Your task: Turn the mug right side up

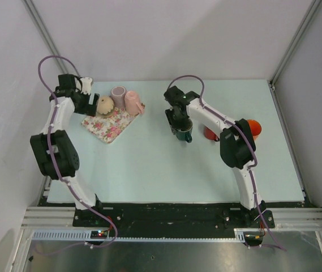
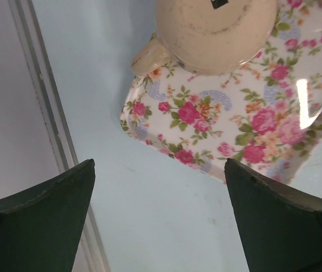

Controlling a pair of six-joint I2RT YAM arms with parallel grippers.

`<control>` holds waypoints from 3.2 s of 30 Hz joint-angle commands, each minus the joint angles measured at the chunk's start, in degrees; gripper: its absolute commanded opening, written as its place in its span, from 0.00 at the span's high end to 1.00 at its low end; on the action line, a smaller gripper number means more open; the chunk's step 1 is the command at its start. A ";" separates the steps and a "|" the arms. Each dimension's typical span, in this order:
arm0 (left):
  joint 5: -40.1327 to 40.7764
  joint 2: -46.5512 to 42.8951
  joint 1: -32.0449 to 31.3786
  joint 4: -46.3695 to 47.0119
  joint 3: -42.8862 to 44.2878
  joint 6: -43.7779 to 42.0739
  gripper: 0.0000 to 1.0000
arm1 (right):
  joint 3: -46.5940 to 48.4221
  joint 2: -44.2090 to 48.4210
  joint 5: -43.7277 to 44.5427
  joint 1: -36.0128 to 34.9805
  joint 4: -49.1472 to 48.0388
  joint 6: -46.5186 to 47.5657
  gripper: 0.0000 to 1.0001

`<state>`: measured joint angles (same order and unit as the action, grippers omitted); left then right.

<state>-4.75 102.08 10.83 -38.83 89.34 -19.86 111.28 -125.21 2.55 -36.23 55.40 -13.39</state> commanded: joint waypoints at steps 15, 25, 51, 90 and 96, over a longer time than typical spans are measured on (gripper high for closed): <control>-13.97 16.76 3.86 0.38 14.65 -44.87 0.16 | -0.87 13.69 -4.95 -0.70 -1.73 3.19 0.01; -11.82 24.36 3.49 0.41 19.72 -50.77 0.34 | -3.56 17.30 0.14 -1.98 -1.84 2.08 0.01; -19.03 23.49 0.84 0.31 14.34 -43.47 0.59 | -4.13 17.80 4.34 -1.99 0.62 2.91 0.01; -31.13 -10.94 0.06 0.53 -8.23 13.79 1.00 | -30.57 28.38 -23.10 -5.78 -60.66 -30.98 0.01; -36.95 -18.40 -2.86 0.64 -7.90 20.04 1.00 | -31.23 20.03 -22.97 -7.38 -84.19 -48.06 0.01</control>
<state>-32.01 92.16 10.33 -42.11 80.12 -6.90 80.16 -101.06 -18.76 -42.65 -6.72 -46.92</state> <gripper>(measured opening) 0.222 0.993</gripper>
